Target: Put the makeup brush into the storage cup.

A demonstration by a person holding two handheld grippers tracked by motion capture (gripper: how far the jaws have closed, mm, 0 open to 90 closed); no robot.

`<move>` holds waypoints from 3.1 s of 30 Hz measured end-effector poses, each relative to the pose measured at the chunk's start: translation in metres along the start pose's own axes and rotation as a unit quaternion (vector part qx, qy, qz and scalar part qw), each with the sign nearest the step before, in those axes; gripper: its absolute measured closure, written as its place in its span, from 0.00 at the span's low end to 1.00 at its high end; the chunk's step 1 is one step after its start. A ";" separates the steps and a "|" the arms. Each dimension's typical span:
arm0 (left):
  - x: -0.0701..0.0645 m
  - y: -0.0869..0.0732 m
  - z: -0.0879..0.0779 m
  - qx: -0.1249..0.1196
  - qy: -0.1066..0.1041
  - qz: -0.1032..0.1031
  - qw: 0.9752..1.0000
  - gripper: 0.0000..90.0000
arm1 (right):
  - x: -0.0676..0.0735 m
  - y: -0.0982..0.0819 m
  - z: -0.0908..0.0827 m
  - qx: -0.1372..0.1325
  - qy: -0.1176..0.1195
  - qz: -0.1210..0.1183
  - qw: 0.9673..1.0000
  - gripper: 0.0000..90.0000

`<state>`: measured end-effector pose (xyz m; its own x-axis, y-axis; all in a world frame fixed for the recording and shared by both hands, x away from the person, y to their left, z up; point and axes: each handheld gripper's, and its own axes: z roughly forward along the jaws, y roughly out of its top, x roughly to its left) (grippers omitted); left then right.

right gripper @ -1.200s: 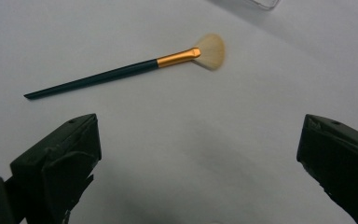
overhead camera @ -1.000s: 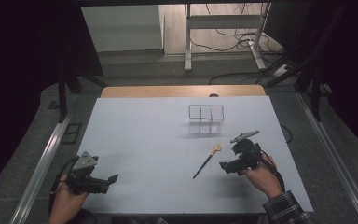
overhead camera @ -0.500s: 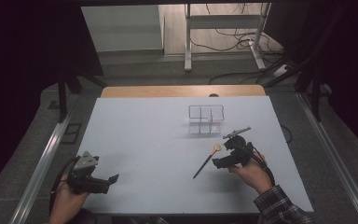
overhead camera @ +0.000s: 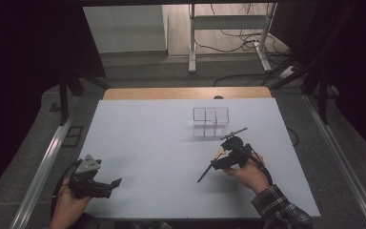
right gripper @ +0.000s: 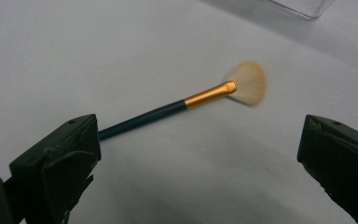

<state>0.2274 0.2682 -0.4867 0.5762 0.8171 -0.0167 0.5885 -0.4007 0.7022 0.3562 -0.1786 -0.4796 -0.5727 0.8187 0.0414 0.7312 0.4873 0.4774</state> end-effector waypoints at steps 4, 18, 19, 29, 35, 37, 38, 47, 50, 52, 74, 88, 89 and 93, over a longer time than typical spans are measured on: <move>0.000 0.000 0.000 0.000 0.000 0.000 1.000 0.00 | 0.002 0.004 0.002 0.003 -0.001 0.001 1.000 0.00; 0.000 0.000 0.000 -0.001 -0.002 0.001 1.000 0.00 | 0.022 0.025 0.017 0.020 -0.008 -0.009 1.000 0.00; 0.000 0.000 0.000 -0.002 -0.002 0.001 1.000 0.00 | 0.023 0.026 0.018 0.020 -0.009 -0.010 1.000 0.00; 0.000 0.000 0.000 -0.002 -0.003 0.002 1.000 0.00 | 0.028 0.028 0.027 0.031 -0.023 -0.005 0.999 0.03; 0.000 0.000 0.000 -0.002 -0.003 0.002 1.000 0.00 | 0.026 0.025 0.033 0.038 -0.027 -0.003 0.999 0.04; 0.000 0.000 0.000 -0.002 -0.003 0.002 1.000 0.00 | 0.026 0.023 0.036 0.041 -0.029 -0.002 0.999 0.04; 0.000 0.000 0.000 -0.002 -0.004 0.002 1.000 0.00 | 0.025 0.023 0.036 0.044 -0.030 -0.004 0.999 0.04; 0.000 0.000 0.000 -0.002 -0.004 0.003 1.000 0.00 | 0.026 0.017 0.044 0.055 -0.036 -0.004 0.998 0.05; 0.000 0.000 0.000 -0.001 -0.004 0.003 1.000 0.00 | 0.025 0.017 0.044 0.058 -0.038 -0.001 0.998 0.06; 0.000 0.000 0.000 -0.001 -0.004 0.003 1.000 0.00 | 0.024 0.016 0.045 0.060 -0.040 0.000 0.997 0.06; -0.001 0.000 0.000 -0.001 -0.005 0.006 1.000 0.00 | 0.016 0.022 0.036 0.091 -0.038 -0.021 0.995 0.55; -0.001 0.000 0.001 0.000 -0.005 0.006 1.000 0.00 | 0.013 0.023 0.034 0.098 -0.019 -0.042 0.994 0.94; 0.000 0.000 0.001 0.000 -0.006 0.005 1.000 0.00 | 0.013 0.023 0.033 0.096 -0.018 -0.044 0.994 0.94; 0.000 0.000 0.001 0.000 -0.006 0.006 1.000 0.00 | 0.011 0.022 0.033 0.092 -0.010 -0.041 0.995 0.94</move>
<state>0.2277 0.2674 -0.4869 0.5894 0.8076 -0.0169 0.5815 -0.4097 0.7029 0.3779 -0.1494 -0.4975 -0.6267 0.7792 -0.0094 0.7390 0.5981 0.3102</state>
